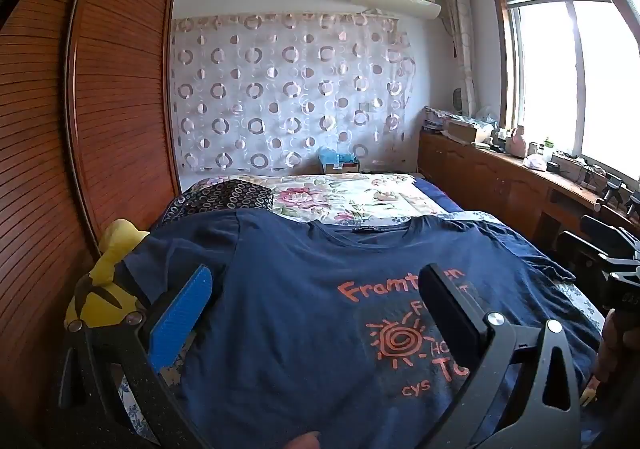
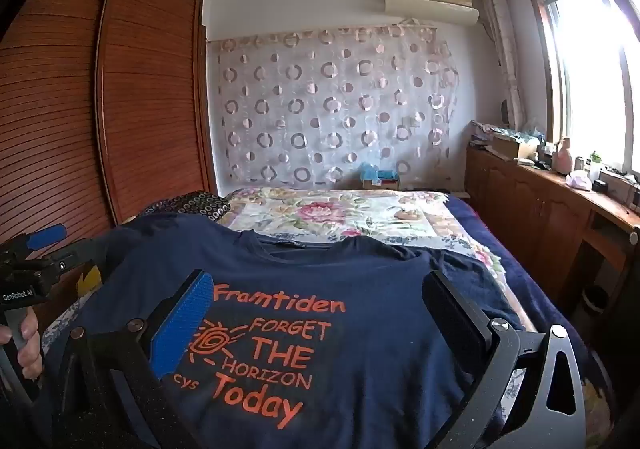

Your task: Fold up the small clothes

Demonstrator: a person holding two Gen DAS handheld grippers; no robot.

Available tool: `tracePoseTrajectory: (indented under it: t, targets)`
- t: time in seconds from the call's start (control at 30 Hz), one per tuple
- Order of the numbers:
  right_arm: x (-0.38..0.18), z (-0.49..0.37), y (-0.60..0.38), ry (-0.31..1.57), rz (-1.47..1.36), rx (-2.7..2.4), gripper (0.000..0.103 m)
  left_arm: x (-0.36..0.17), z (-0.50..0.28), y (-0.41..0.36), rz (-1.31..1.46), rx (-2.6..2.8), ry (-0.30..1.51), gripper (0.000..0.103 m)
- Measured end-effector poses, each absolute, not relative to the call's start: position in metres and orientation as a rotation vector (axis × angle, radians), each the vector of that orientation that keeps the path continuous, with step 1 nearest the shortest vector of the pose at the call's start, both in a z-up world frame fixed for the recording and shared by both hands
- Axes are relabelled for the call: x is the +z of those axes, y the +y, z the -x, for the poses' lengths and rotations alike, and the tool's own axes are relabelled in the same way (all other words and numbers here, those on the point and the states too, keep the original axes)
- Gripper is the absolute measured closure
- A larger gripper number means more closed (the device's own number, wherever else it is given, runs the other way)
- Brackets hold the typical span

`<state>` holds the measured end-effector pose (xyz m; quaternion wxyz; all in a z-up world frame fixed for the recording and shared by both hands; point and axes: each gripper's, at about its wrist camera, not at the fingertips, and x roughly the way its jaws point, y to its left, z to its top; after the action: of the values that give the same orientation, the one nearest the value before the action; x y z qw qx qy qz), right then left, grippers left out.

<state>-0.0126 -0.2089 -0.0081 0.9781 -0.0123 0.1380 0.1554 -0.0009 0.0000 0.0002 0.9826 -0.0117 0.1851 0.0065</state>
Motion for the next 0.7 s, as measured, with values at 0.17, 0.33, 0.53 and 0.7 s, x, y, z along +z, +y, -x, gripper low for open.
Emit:
tracePoseTrajectory:
  t: [0.17, 0.33, 0.53, 0.7]
  targets:
    - [-0.0077, 0.0132, -0.2094, 0.281, 0.025, 0.31, 0.0, 0.0004, 0.0003, 0.0001, 0.019, 0.013, 0.377, 0.0]
    - [-0.0078, 0.0122, -0.2086, 0.287, 0.029, 0.312, 0.0, 0.0004, 0.0037, 0.0007, 0.015, 0.012, 0.375, 0.0]
    - [-0.0066, 0.0131, -0.2101, 0.286, 0.028, 0.309, 0.0, -0.0002, 0.0042, 0.0, 0.013, 0.014, 0.372, 0.0]
    - [-0.0078, 0.0145, -0.2048, 0.29, 0.025, 0.31, 0.0, -0.0003, 0.0047, 0.0, 0.012, 0.014, 0.373, 0.0]
